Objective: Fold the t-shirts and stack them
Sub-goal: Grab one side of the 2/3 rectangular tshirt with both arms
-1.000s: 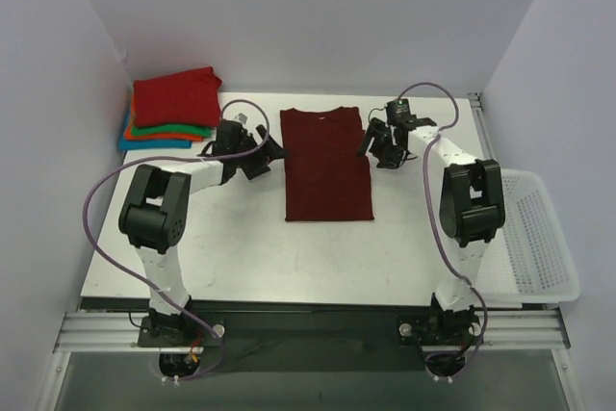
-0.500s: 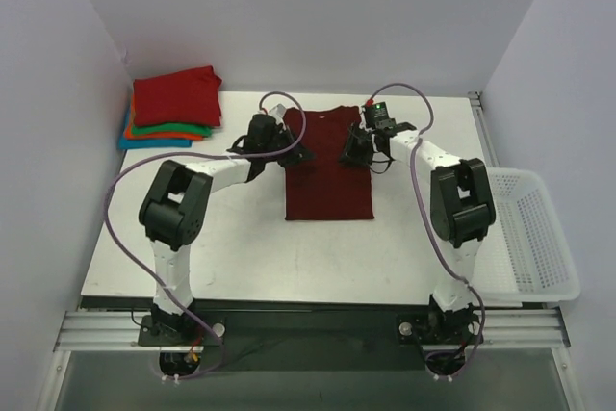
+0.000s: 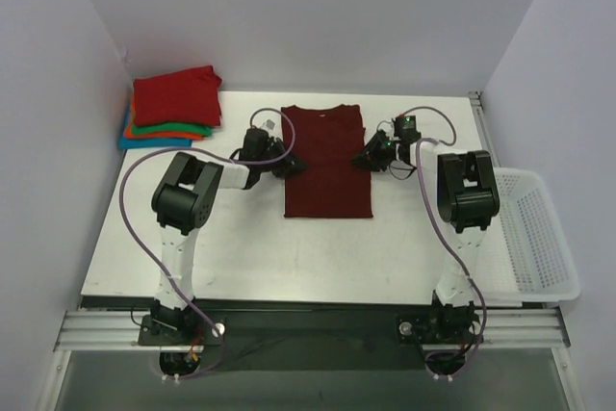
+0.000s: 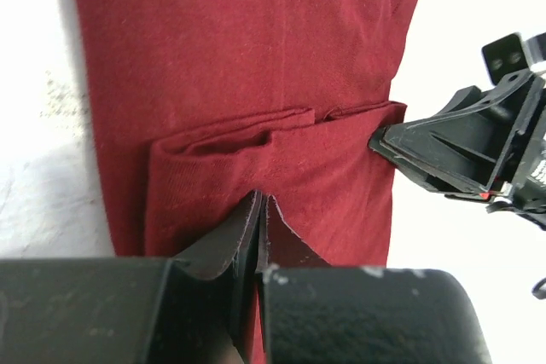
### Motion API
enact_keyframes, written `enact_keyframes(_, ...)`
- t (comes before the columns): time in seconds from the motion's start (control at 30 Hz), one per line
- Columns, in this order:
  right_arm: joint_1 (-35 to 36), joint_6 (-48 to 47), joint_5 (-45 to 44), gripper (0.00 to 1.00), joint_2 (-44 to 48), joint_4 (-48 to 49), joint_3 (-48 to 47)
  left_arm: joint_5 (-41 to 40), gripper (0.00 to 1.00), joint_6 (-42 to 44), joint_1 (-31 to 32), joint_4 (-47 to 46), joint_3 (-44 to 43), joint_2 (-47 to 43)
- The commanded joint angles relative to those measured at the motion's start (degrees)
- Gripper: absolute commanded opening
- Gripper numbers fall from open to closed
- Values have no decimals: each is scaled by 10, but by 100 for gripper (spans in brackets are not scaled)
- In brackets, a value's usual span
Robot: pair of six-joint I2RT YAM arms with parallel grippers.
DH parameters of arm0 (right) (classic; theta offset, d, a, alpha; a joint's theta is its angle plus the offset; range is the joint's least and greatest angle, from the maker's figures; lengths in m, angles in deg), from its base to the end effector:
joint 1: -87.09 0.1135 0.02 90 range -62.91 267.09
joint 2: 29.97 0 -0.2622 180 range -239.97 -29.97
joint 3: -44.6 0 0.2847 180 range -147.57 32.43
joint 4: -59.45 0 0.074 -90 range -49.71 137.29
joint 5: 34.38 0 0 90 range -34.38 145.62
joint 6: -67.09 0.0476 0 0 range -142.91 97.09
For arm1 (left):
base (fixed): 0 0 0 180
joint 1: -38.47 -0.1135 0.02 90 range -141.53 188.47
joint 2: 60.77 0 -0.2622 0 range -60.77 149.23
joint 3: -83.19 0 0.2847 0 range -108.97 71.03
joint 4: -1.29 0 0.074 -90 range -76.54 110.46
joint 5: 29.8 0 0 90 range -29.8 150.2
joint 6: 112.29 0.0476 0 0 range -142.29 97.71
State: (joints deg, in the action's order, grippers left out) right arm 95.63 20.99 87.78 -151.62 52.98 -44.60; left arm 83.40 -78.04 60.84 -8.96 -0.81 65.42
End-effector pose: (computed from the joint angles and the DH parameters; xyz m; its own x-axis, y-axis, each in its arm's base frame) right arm 0.4776 0.0973 0.1121 -0.8188 0.4706 -0.3287 0.0451 0.6236 0.7804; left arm 0.4420 -0.2022 0.0716 -0.8200 -0.4841 -0.3053 -0.0335 0.5732 -0.8187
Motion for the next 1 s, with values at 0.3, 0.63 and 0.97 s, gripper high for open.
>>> enact_keyframes(0.3,-5,62,-12,23,61,73,171,-68,0,-4,-6,47,100,-76)
enact_keyframes(0.63,17,78,3,22,141,134,313,-94,0,-11,19,11,273,-197)
enact_keyframes(0.97,42,80,11,22,250,163,435,-103,0,11,29,52,370,-331)
